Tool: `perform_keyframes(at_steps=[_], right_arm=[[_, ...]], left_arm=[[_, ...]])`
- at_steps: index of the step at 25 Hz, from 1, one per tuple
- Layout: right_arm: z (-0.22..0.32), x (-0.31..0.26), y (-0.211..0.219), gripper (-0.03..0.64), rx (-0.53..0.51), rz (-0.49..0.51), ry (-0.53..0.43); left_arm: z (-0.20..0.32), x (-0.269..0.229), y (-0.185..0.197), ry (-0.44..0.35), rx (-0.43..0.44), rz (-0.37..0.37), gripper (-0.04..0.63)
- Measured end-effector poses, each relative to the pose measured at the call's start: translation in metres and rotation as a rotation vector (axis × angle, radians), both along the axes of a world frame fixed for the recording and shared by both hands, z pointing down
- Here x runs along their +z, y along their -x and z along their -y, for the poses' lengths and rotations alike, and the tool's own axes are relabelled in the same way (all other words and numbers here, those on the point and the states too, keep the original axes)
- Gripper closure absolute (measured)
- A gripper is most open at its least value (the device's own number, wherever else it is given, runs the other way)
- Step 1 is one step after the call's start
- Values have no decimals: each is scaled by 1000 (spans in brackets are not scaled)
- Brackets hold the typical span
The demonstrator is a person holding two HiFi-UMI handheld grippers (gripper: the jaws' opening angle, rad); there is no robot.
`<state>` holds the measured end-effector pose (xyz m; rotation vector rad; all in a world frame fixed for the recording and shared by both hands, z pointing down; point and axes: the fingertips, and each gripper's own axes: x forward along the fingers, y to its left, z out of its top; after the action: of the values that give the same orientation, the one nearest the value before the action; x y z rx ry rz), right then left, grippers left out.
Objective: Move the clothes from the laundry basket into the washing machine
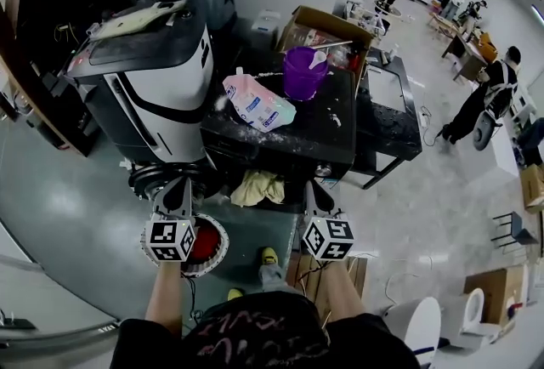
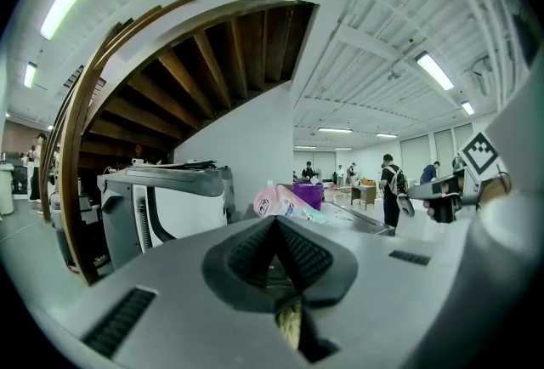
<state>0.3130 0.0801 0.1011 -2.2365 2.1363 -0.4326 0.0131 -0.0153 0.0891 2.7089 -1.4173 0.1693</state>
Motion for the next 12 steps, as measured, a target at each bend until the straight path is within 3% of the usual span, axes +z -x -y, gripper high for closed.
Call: perform_keyframes(at_steps=[12], right_arm=[[-15,-22,4,614,21,-28,-34]], left_arm=[[-10,-18,10,-38,13,-5,584]])
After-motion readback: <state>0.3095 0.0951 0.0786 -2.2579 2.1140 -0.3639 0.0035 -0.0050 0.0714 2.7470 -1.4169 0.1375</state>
